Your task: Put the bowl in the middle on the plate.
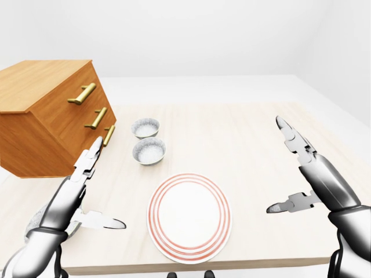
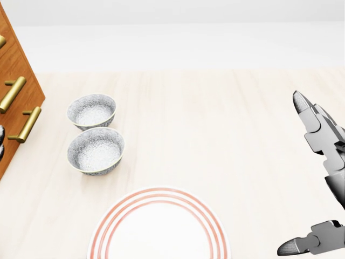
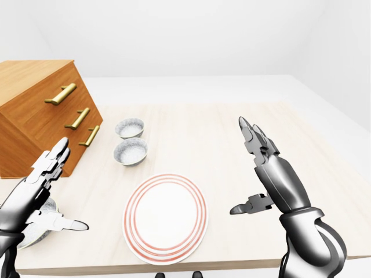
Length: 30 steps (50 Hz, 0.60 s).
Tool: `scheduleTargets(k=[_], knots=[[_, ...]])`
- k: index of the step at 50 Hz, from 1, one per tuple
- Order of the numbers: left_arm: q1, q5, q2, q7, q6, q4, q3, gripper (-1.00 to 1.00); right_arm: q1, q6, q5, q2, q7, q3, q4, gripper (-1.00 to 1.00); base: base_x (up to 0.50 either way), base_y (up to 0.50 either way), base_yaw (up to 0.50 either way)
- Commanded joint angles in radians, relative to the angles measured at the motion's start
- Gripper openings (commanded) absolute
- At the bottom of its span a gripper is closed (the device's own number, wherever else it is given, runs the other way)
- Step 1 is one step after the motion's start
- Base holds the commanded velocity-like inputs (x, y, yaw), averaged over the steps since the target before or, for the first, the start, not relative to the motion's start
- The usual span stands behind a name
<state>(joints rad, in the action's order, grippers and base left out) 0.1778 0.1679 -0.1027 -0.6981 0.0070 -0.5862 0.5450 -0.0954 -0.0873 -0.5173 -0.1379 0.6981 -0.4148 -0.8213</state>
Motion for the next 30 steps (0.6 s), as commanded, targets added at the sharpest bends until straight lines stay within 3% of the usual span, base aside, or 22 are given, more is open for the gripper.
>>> scheduleTargets(k=[1, 2, 3, 4, 7, 8, 13, 19, 30], knots=[[0.006, 0.005, 0.006, 0.000, -0.020, 0.013, -0.016, 1.00, 0.005, 0.000, -0.008, -0.002, 0.000, -0.001, 0.007, 1.00, 0.00, 0.00, 0.00], [0.005, 0.012, 0.004, 0.000, -0.033, 0.015, -0.017, 1.00, 0.004, 0.000, -0.007, -0.003, 0.000, -0.001, 0.009, 1.00, 0.00, 0.00, 0.00], [0.005, 0.010, 0.004, 0.000, -0.028, 0.011, -0.017, 1.00, 0.003, 0.000, -0.011, -0.003, 0.000, 0.000, 0.012, 1.00, 0.00, 0.00, 0.00], [-0.145, 0.181, -0.092, 0.000, -0.094, 0.041, -0.101, 1.00, -0.010, 0.000, -0.032, -0.004, 0.000, 0.016, 0.009, 1.00, 0.00, 0.00, 0.00], [-0.165, 0.210, -0.115, 0.000, -0.076, 0.028, -0.123, 1.00, -0.010, 0.000, -0.040, 0.003, 0.000, 0.015, 0.013, 1.00, 0.00, 0.00, 0.00], [-0.166, 0.229, -0.124, 0.000, -0.094, 0.043, -0.129, 1.00, -0.010, 0.000, -0.041, 0.004, 0.000, 0.014, 0.009, 1.00, 0.00, 0.00, 0.00], [-0.198, 0.275, -0.135, 0.000, -0.094, 0.055, -0.156, 1.00, -0.006, 0.000, -0.048, 0.005, 0.000, 0.015, 0.008, 1.00, 0.00, 0.00, 0.00], [-0.264, 0.373, -0.188, 0.000, -0.094, 0.111, -0.186, 1.00, -0.002, 0.000, -0.051, 0.004, 0.000, 0.017, 0.006, 1.00, 0.00, 0.00, 0.00], [-0.335, 0.432, -0.222, 0.000, -0.094, 0.148, -0.217, 1.00, -0.005, 0.000, -0.049, 0.005, 0.000, 0.016, 0.016, 1.00, 0.00, 0.00, 0.00]])
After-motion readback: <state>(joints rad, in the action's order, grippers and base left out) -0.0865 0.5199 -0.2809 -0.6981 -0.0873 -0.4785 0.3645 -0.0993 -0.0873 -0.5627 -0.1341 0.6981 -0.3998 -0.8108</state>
